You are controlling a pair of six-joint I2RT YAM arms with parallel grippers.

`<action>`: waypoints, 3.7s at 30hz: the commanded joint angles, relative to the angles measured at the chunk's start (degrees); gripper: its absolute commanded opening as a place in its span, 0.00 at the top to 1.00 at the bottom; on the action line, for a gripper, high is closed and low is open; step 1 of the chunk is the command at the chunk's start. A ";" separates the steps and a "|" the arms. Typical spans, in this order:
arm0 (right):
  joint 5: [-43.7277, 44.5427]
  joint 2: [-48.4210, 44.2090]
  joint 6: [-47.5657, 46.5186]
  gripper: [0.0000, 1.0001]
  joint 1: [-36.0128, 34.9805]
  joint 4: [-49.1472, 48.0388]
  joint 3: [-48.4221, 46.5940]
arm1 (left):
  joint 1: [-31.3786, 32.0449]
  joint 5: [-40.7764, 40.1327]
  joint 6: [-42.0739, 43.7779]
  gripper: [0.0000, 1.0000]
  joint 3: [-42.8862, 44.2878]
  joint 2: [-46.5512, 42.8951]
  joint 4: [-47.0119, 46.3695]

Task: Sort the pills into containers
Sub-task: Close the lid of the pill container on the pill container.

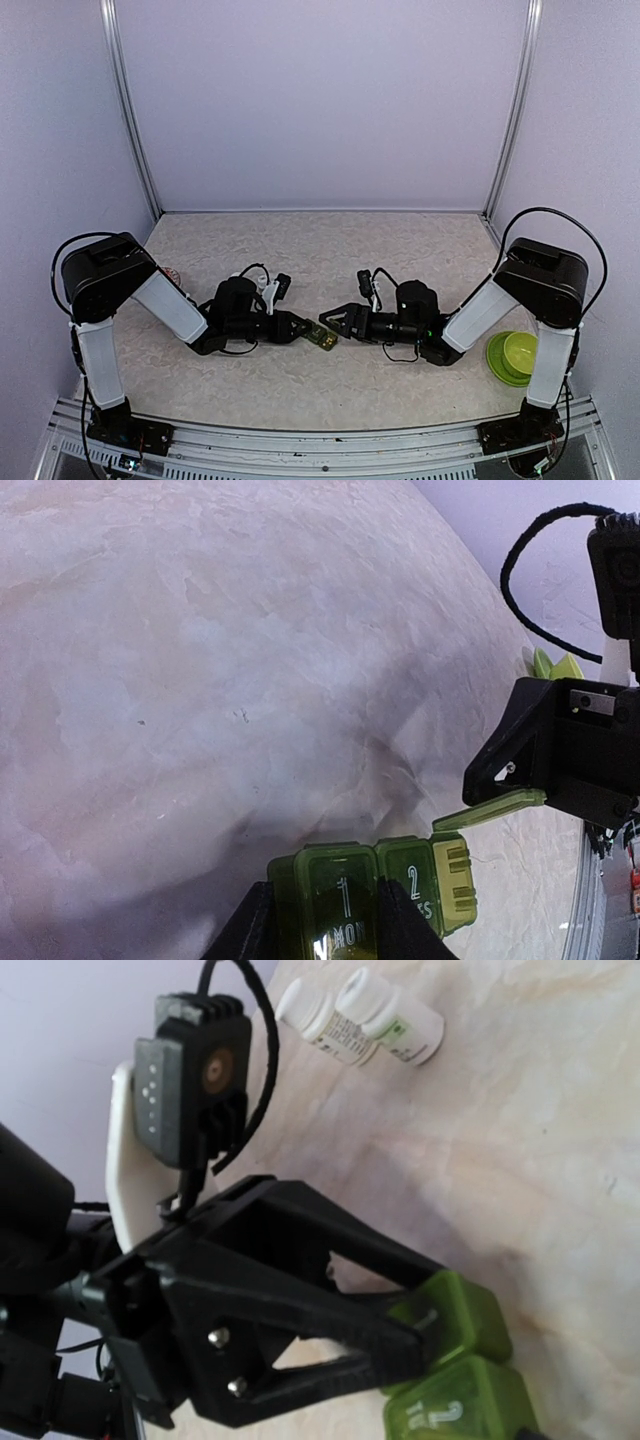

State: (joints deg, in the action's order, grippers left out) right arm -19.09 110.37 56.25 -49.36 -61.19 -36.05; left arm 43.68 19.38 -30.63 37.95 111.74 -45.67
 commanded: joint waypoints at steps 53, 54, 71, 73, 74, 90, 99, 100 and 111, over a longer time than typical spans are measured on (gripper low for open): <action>0.54 -2.37 -8.68 0.18 -5.38 13.32 -6.08 | -0.26 0.14 0.48 0.68 0.63 1.55 4.10; 0.47 -2.30 -8.70 0.18 -5.43 13.43 -6.12 | -0.26 0.14 0.45 0.68 0.63 1.55 4.10; 0.20 -0.47 -8.36 0.18 -6.43 13.41 -5.96 | -0.26 0.16 0.39 0.68 0.72 1.72 4.23; 0.10 -0.25 -8.14 0.18 -6.45 13.08 -5.81 | -0.26 0.22 0.37 0.68 0.72 1.64 4.19; 0.11 -0.12 -8.05 0.18 -6.51 12.99 -5.79 | -0.20 0.22 0.37 0.68 0.72 1.64 4.20; 1.29 1.02 -7.15 0.18 -7.18 13.90 -4.73 | -0.35 -0.04 0.57 0.68 0.81 1.55 4.67; 1.21 1.70 -6.61 0.18 -7.66 13.36 -3.99 | -0.35 -0.19 0.66 0.68 0.81 1.46 5.02; 1.22 1.69 -6.60 0.18 -7.67 13.30 -3.95 | -0.35 -0.21 0.65 0.68 0.81 1.38 5.08; 1.50 2.22 -6.50 0.18 -8.70 13.90 -3.56 | -0.52 -0.39 0.72 0.68 0.76 1.30 5.26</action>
State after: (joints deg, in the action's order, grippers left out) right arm -18.04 110.61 49.15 -57.08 -50.13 -41.30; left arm 43.46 19.53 -30.61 38.63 111.74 -44.53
